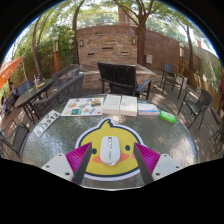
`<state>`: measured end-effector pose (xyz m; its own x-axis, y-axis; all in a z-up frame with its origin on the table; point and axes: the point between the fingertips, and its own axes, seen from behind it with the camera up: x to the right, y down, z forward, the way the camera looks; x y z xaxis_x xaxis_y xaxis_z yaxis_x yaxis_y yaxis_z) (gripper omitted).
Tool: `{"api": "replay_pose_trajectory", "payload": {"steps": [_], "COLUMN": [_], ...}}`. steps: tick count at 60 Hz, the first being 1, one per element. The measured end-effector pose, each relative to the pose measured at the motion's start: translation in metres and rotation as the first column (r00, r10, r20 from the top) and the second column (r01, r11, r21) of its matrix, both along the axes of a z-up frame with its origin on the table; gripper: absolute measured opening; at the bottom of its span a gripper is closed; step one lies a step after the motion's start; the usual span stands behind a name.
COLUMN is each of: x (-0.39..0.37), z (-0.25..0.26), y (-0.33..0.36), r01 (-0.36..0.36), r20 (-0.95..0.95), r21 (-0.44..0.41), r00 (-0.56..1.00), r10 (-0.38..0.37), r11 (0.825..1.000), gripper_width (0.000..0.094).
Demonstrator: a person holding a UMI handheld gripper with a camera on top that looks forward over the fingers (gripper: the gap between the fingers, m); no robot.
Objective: Arrange mouse
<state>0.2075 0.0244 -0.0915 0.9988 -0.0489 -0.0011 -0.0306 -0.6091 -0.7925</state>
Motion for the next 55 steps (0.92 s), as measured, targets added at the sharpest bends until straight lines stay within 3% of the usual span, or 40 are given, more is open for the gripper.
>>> {"api": "replay_pose_trajectory", "payload": {"steps": [27, 45, 55], "x": [-0.045, -0.073, -0.072], "z": [0.145, 0.156, 0.166], "y": [-0.183, -0.264, -0.275], "r01": [0.042, 0.051, 0.066], "r20": [0.078, 0.102, 0.105], "r21": [0.089, 0.095, 0.104], "r00": [0.996, 0.993, 0.991], "r10": [-0.049, -0.061, -0.077], "r11": [0.995, 0.994, 0.992], "gripper_width": [0.0872, 0.0852, 0.0854]}}
